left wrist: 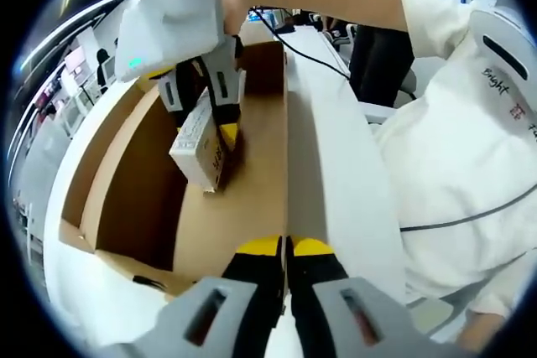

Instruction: Operate the shoe box by opening the lid, removing the specified soft item, and placing it in the target area until the item is outside and the box remains undamaged.

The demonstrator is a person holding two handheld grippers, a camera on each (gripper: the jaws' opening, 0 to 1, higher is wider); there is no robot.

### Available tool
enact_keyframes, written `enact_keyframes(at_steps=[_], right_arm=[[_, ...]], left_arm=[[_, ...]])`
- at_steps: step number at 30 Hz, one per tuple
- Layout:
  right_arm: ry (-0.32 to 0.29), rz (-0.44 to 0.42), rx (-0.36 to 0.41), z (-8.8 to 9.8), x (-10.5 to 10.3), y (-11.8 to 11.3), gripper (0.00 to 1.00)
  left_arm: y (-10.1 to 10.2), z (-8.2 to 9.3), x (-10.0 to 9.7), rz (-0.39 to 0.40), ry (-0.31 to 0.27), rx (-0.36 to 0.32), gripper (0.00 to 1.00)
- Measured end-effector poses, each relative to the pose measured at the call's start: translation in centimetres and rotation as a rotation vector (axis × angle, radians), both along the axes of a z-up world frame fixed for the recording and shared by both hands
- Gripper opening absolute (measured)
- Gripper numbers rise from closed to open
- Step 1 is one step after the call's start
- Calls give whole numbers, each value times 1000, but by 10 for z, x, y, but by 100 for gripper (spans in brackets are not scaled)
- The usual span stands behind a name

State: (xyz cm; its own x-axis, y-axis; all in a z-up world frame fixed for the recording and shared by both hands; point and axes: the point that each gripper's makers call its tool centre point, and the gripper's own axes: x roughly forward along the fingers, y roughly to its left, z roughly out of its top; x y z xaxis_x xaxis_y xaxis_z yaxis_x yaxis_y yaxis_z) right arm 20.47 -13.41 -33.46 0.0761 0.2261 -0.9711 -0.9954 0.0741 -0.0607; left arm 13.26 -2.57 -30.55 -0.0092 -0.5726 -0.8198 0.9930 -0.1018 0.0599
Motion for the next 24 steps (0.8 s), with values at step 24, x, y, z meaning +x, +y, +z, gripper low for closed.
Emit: enact_keyframes(at_steps=[24], right_arm=[[-45,-38,-170,55,-11,-43,22]], left_arm=[[0,-1,0,0,-5,-3,1]])
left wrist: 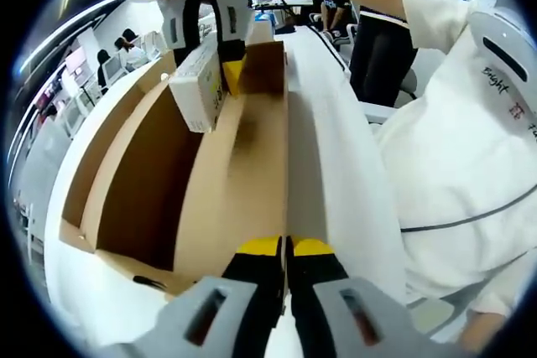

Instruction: Operate the shoe box by opening the lid, removing the specified soft item, and placing it in the target area until the item is outside and the box remains undamaged.

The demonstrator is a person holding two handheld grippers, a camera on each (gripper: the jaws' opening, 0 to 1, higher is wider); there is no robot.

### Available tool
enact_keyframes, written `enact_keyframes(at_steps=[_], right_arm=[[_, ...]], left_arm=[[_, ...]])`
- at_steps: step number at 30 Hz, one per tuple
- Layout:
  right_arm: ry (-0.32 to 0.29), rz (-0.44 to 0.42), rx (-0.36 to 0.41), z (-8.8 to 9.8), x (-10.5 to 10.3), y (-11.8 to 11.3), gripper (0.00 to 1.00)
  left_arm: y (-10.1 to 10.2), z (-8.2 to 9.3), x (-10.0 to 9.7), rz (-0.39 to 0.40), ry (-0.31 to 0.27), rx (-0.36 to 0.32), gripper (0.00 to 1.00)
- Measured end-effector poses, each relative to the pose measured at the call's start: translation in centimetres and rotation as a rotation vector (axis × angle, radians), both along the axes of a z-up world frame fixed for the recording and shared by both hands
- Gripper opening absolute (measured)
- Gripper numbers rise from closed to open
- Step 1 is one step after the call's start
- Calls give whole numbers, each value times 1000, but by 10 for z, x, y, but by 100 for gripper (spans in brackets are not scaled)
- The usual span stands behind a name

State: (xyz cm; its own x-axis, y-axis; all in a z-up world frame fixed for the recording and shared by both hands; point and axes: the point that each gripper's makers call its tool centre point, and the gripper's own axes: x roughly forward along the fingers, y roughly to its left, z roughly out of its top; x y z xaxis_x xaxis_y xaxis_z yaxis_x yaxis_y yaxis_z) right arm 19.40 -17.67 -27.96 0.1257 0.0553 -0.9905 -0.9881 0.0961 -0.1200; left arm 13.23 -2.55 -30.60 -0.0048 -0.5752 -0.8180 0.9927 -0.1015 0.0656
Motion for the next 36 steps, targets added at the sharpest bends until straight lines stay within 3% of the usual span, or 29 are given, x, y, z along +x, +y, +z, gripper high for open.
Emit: enact_keyframes(at_steps=[2,5,8,12,19,24,26,29,36], right_arm=[[5,-13,30,9,-2,1,22],[67,-38,86,23,-16,7,22],[36,-17,32,29,-18,1,22],[-16,15,2,22,-21,1,22],[-15,34,44,32,-23,5,22],[-3,-48,1,35,-21,-12,22],[-38,-4,-5,37,-21,-14,22],[-5,-9,34,39,-26,-13,22],[-29,-6,40,51,-26,-14,22]], left_arm=[[0,0,0,-1,1,2,1],[0,0,0,0,5,4,1],[0,0,0,6,12,9,1],[0,1,0,4,7,1,1],[0,1,0,4,5,-3,1],[0,1,-1,4,3,-1,1],[0,1,-1,4,4,0,1],[0,1,-1,7,8,2,1],[0,1,0,3,10,3,1]])
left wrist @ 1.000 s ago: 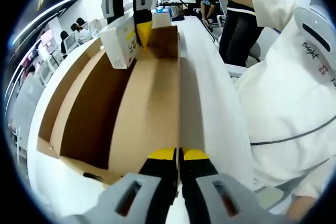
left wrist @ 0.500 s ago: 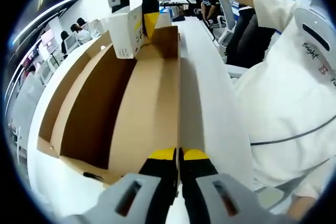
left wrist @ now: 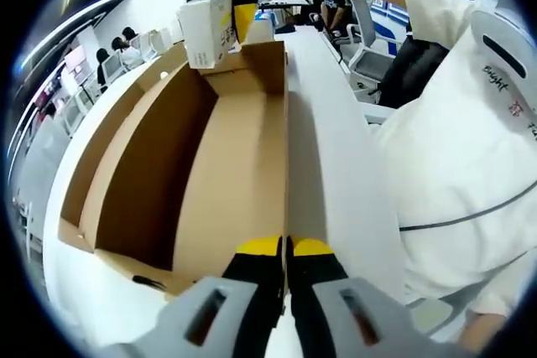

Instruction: Operate the shoe box by opening the lid, removing the specified soft item, and placing it in the target area until the item is outside and the box remains undamaged.

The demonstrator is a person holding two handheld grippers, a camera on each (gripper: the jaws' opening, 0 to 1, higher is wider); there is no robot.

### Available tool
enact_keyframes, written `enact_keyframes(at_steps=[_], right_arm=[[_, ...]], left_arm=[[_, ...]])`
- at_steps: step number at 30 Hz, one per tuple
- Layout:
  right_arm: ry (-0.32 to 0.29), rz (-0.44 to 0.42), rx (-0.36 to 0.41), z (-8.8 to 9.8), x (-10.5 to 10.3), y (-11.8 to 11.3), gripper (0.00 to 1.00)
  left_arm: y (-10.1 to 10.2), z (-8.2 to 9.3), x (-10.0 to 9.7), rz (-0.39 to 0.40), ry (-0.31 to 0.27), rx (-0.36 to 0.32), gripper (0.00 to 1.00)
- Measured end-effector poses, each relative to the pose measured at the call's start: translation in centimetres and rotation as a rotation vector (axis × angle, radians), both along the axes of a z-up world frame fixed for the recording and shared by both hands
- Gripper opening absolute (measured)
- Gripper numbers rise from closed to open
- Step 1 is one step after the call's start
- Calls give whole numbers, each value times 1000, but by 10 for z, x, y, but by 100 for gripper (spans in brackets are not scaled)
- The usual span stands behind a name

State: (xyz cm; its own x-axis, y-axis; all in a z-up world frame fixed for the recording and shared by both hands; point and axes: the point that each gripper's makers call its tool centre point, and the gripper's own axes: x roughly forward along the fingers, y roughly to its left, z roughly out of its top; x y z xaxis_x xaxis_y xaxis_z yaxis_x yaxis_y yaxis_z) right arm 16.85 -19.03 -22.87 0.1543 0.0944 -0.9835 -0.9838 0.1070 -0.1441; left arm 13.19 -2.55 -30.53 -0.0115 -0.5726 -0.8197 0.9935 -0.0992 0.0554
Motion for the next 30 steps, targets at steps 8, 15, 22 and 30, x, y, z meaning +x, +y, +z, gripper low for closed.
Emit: enact_keyframes(at_steps=[8,15,22,30], right_arm=[[-16,-4,-1,19,-12,-4,22],[-2,5,-40,23,-37,-18,22],[6,28,-46,26,-53,-22,22],[-19,36,-15,36,-57,-26,22]], left_arm=[[0,0,0,1,0,0,1],[0,0,-1,-1,-2,-2,1],[-1,1,-2,1,-3,-1,1],[-1,2,-3,-2,-6,-5,1]])
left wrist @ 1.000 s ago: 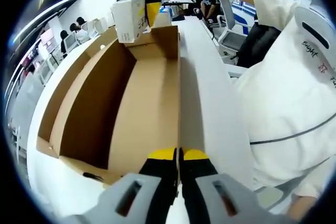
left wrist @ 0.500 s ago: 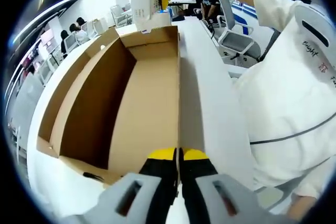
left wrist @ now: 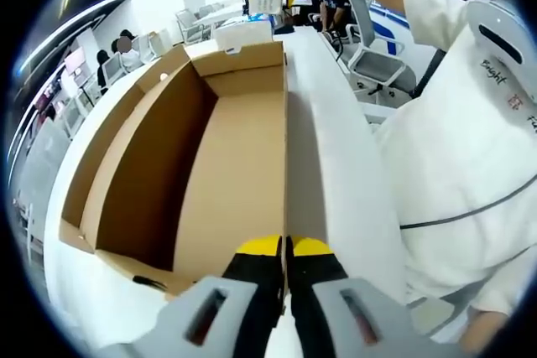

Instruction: Operate the shoe box by opening the lid, removing the specified soft item, and placing it in the target area until the item is outside and the box remains undamaged.

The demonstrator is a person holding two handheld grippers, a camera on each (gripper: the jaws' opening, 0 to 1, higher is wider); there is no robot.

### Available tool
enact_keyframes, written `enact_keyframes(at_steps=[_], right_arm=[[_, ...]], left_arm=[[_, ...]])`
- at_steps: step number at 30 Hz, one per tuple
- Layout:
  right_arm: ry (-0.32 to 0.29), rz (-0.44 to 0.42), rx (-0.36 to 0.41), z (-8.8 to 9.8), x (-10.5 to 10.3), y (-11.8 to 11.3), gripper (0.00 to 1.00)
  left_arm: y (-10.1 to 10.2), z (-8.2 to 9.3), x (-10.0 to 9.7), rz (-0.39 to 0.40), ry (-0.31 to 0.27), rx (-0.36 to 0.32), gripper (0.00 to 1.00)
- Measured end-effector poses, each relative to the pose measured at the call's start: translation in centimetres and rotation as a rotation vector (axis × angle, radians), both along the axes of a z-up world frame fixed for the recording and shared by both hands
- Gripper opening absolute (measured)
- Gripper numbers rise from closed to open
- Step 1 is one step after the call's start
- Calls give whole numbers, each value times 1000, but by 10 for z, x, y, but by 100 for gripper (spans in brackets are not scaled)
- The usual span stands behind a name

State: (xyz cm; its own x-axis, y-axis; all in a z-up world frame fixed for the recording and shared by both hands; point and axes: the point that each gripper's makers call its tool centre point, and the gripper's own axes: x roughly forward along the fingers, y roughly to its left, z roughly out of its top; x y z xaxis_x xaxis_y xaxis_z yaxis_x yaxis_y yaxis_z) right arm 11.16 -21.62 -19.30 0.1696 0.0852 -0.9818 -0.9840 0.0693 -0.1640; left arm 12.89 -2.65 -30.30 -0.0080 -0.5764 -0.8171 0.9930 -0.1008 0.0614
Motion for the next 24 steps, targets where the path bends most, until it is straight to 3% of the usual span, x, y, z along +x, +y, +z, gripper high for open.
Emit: enact_keyframes(at_steps=[4,8,11,24], right_arm=[[1,-6,-41,1,-7,-15,22],[-16,0,-29,3,-12,-26,22],[-10,55,-48,4,-16,-35,22],[54,-26,-61,-10,-40,-75,22]], left_arm=[[0,0,-1,-2,0,1,1],[-1,0,-2,1,1,2,1],[-1,0,-2,2,4,2,1],[-2,-1,-2,15,-6,-4,1]])
